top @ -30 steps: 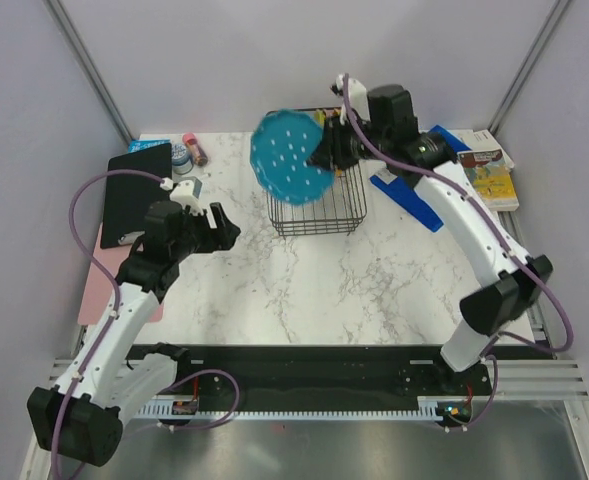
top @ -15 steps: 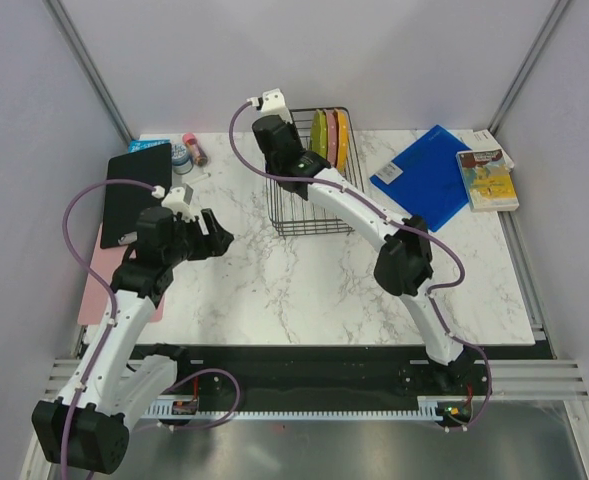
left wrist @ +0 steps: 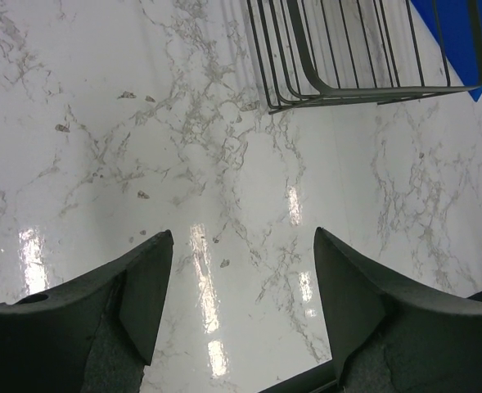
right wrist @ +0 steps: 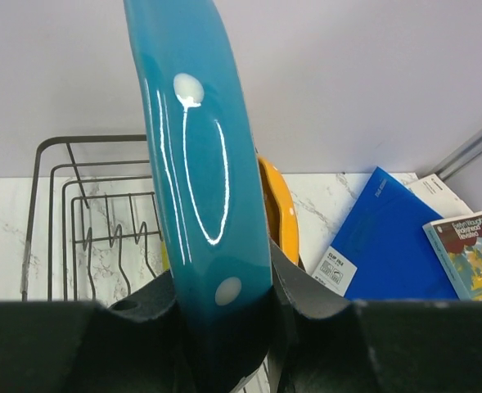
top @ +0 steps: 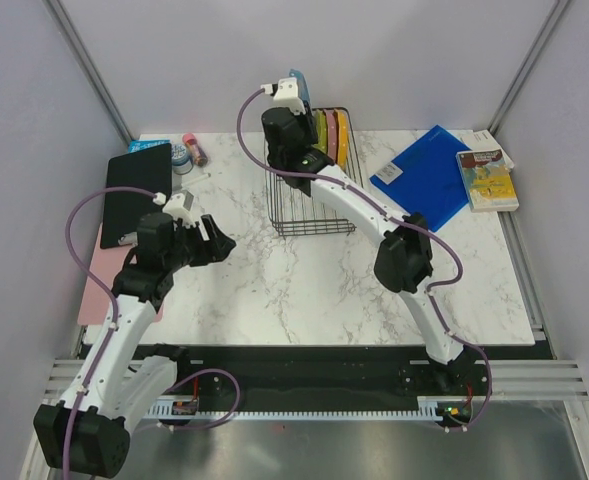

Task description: Load the plates into the dish rack

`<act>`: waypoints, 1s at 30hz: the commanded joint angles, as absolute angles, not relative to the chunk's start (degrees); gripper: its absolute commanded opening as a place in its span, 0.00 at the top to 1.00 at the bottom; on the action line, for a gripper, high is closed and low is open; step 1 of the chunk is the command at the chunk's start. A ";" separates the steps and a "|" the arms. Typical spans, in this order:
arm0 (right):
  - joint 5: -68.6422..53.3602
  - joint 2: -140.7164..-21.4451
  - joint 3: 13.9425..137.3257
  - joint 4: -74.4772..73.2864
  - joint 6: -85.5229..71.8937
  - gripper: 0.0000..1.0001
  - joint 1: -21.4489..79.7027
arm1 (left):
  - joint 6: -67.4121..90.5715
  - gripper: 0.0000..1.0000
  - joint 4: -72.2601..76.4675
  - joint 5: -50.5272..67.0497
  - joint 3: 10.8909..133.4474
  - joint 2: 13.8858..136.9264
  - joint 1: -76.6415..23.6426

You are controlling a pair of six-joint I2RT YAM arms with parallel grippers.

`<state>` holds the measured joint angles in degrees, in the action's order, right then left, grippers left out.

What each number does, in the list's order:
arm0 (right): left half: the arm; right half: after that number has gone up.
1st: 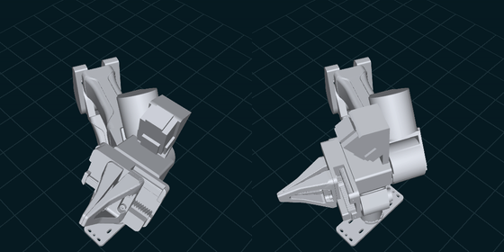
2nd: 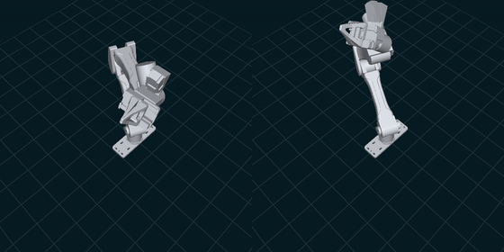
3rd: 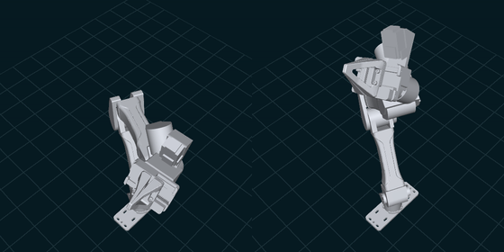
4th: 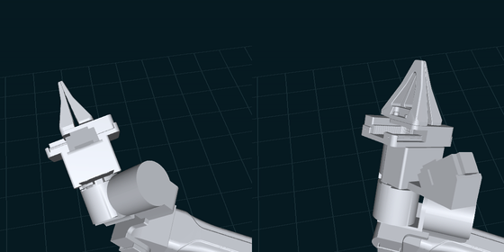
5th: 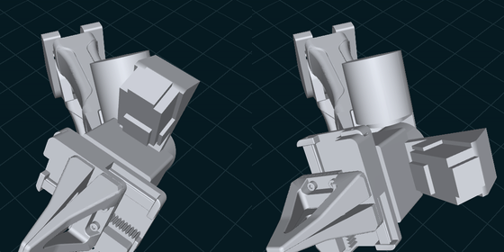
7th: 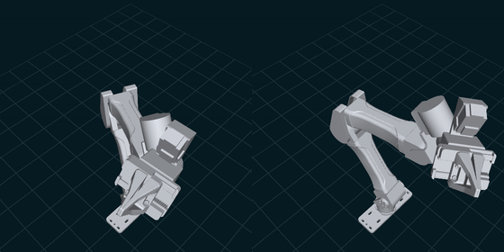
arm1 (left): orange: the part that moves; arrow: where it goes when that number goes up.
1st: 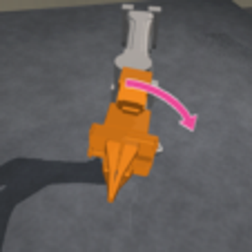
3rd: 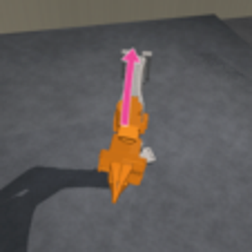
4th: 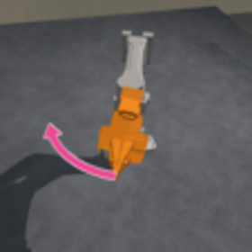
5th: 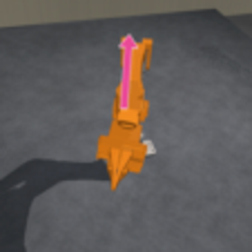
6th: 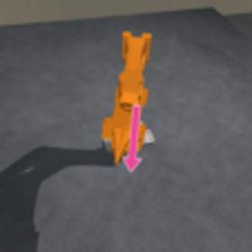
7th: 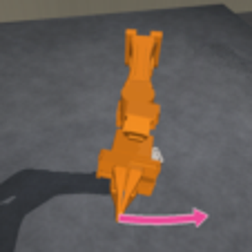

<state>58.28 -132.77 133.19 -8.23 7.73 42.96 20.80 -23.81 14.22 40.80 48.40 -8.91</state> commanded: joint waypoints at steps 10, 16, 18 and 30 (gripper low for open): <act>56.43 -137.11 138.96 -4.39 4.49 1.00 40.52 | 23.12 0.24 -21.53 16.96 39.11 47.81 -6.42; 55.46 -138.60 139.13 -6.32 2.55 1.00 39.46 | 23.29 0.24 -21.36 17.40 39.11 48.78 -5.89; 54.67 -139.30 139.13 -6.77 2.02 1.00 39.29 | 23.55 0.24 -21.18 17.58 39.11 49.13 -5.71; 50.89 -144.40 140.36 -7.21 0.79 1.00 38.58 | 23.82 0.25 -20.57 18.46 38.50 50.97 -4.40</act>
